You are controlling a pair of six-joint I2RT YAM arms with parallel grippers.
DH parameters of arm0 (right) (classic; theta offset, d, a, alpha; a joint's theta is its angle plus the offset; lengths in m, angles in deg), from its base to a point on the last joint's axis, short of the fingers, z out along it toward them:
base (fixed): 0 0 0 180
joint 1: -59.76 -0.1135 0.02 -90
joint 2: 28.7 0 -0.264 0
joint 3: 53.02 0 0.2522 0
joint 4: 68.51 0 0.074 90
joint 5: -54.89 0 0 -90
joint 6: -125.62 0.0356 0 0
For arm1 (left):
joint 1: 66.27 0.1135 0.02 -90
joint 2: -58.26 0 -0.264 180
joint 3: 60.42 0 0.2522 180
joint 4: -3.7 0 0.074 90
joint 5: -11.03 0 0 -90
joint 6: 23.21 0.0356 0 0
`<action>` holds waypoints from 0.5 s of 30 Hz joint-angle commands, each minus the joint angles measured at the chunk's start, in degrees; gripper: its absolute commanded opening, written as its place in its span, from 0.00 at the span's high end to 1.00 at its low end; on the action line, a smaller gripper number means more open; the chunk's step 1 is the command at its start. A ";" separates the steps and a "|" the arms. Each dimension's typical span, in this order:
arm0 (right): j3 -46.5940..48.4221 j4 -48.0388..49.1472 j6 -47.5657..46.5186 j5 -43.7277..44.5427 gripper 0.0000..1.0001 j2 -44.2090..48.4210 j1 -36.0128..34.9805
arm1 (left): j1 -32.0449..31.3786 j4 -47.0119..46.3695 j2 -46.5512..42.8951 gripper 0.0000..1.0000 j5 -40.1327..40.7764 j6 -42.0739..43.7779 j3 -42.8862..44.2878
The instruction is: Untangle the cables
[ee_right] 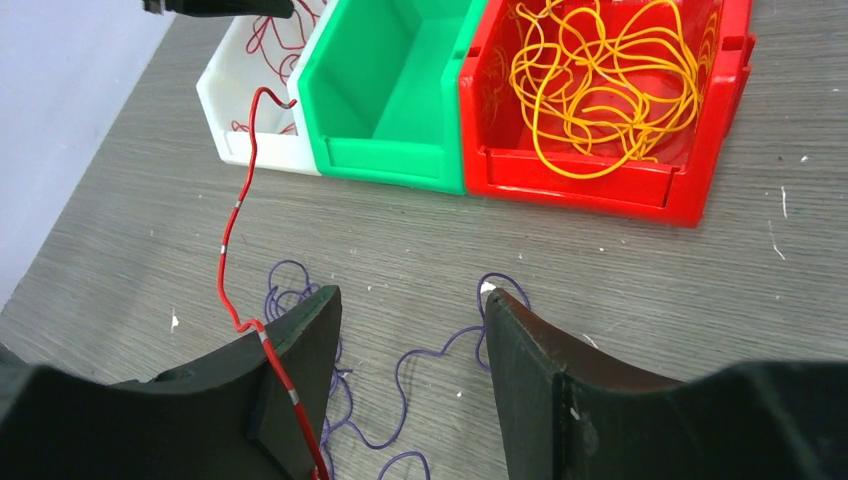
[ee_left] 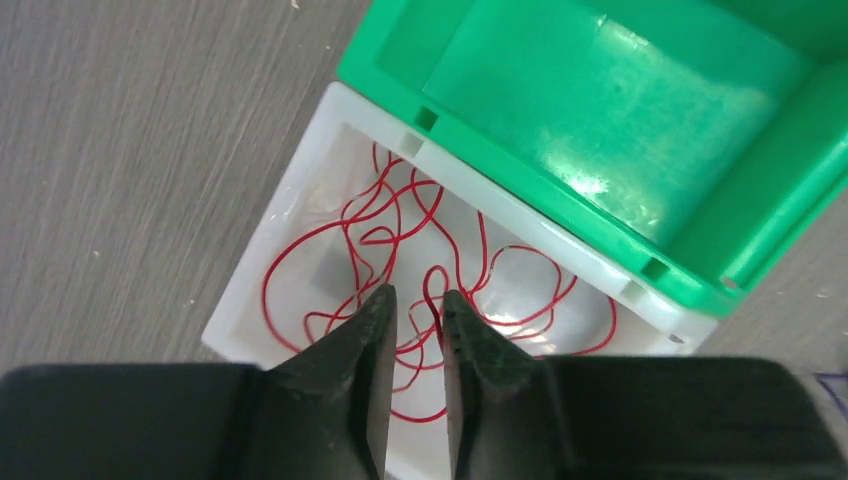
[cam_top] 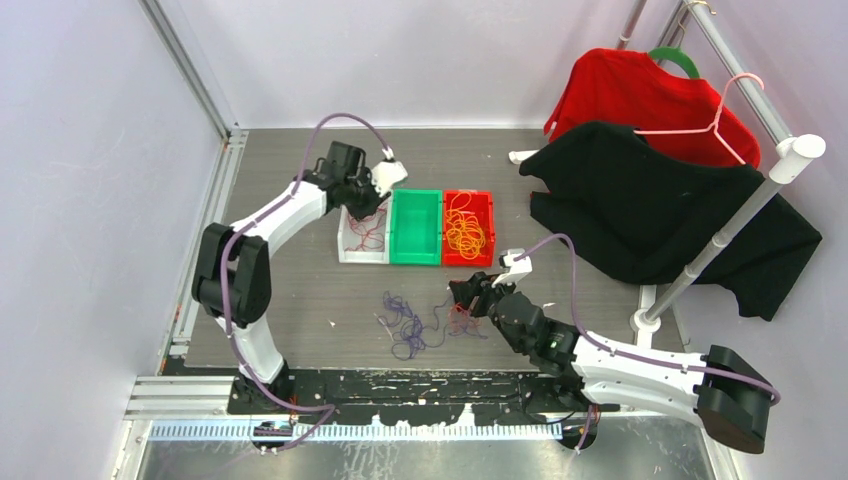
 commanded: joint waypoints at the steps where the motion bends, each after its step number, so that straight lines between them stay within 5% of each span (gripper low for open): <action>1: 0.42 1.39 0.09 2.43 0.40 2.36 0.04 | 1.43 9.91 -5.70 0.61 -7.30 -3.31 4.75; 8: 0.29 0.93 -0.29 2.19 0.41 3.37 0.04 | 2.40 21.92 -7.40 0.05 -12.44 -0.77 10.32; 15: 0.16 1.35 -0.20 1.28 0.41 3.42 0.09 | 2.92 17.57 -4.41 0.10 -10.25 -3.10 15.67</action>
